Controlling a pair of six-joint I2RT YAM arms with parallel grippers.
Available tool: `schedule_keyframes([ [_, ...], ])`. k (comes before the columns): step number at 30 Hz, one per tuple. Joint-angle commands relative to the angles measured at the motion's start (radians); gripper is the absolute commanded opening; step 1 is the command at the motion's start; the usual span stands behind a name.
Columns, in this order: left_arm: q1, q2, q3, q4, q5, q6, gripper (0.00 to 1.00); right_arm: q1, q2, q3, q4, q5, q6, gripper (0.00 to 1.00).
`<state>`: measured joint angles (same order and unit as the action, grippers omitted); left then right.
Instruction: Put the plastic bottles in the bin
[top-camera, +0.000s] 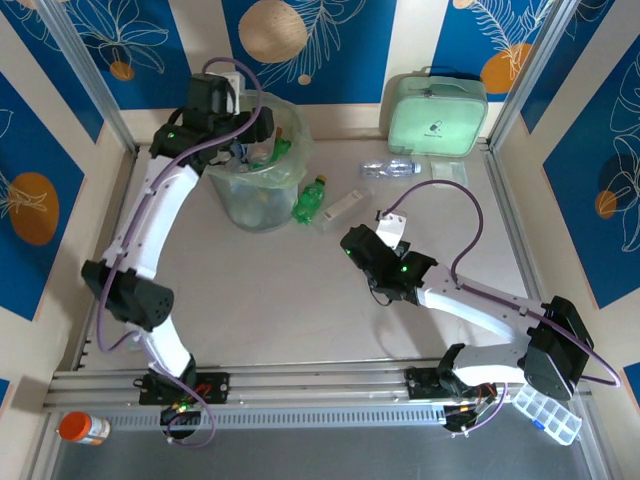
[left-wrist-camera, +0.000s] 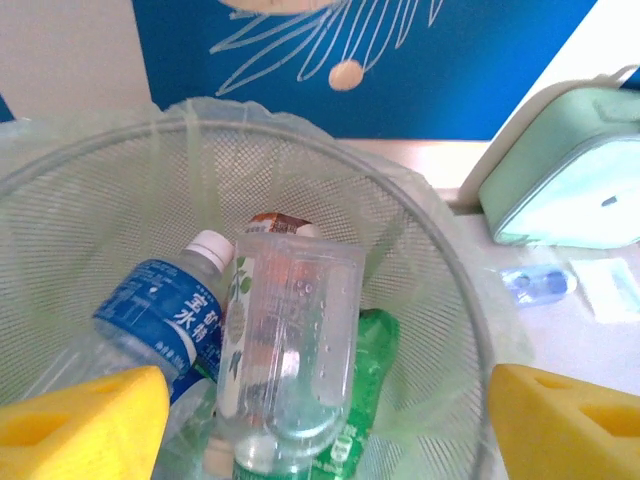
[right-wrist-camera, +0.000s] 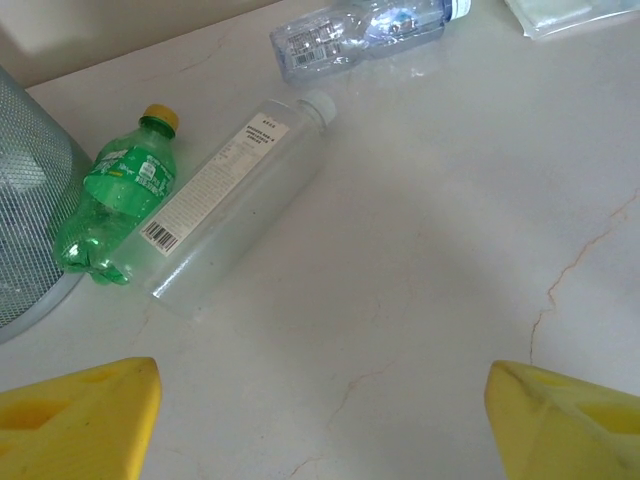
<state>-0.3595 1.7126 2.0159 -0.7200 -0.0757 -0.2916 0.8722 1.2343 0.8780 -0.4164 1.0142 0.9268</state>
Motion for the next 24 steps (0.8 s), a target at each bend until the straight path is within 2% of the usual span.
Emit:
schedule_keyframes([
  [1, -0.050, -0.111, -0.107, -0.011, -0.048, -0.026, 0.82, -0.011, -0.028, -0.001, -0.013, 0.045, 0.030, 0.84],
  [6, -0.193, -0.289, -0.327, 0.046, -0.088, -0.058, 0.81, -0.016, -0.025, -0.004, -0.019, 0.047, 0.046, 0.84],
  [13, -0.307, -0.552, -0.742, 0.250, -0.077, -0.201, 0.78, -0.046, -0.022, -0.012, -0.022, 0.020, 0.071, 0.83],
  [17, -0.366, -0.645, -0.971, 0.396, -0.093, -0.229, 0.78, -0.083, -0.020, -0.028, 0.002, -0.062, 0.074, 0.83],
  [20, -0.377, -0.694, -1.118, 0.526, -0.101, -0.208, 0.78, -0.113, -0.019, -0.033, 0.008, -0.114, 0.078, 0.83],
  [24, -0.377, -0.794, -1.322, 0.742, -0.065, -0.174, 0.79, -0.210, -0.001, -0.032, 0.024, -0.286, 0.118, 0.82],
])
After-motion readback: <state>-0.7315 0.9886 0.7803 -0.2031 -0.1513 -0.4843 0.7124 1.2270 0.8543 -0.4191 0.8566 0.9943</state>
